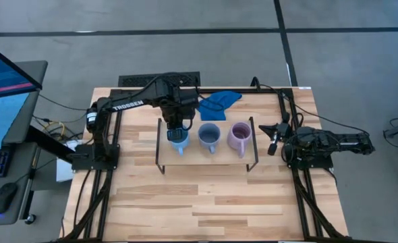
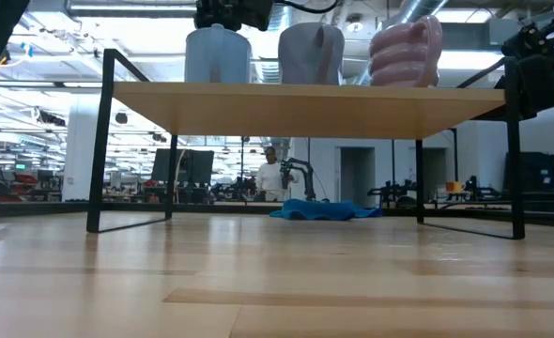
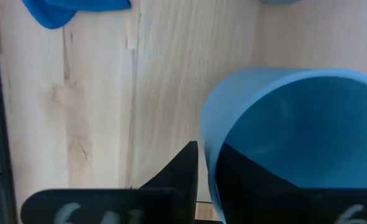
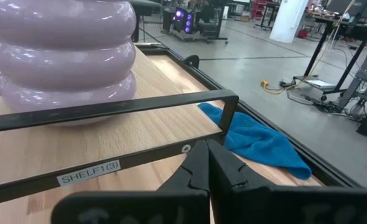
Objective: Stack small to large cups/mugs on shelf
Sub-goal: Put the light blue mug on the shelf
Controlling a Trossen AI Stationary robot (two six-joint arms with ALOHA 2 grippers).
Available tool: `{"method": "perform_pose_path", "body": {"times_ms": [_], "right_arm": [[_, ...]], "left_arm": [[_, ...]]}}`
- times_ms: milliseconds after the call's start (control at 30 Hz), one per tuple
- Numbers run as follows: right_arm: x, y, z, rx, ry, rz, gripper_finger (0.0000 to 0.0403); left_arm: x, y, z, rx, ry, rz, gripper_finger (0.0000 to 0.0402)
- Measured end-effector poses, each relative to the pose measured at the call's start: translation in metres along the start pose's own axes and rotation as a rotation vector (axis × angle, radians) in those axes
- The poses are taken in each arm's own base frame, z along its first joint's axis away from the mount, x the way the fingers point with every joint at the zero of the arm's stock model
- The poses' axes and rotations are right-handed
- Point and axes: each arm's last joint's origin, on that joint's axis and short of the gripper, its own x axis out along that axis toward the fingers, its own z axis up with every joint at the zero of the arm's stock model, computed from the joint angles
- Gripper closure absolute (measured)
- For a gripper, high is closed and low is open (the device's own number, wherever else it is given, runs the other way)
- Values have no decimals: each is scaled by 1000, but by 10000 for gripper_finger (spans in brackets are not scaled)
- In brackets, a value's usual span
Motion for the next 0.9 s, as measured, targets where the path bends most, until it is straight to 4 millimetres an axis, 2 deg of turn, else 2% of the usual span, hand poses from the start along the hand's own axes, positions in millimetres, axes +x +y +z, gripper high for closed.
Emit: {"method": "perform_pose_path", "body": {"times_ms": [900], "right_arm": [[0, 0, 0, 0, 0, 0, 390]], "left_arm": [[0, 0, 3, 29, -35, 1, 351]]}}
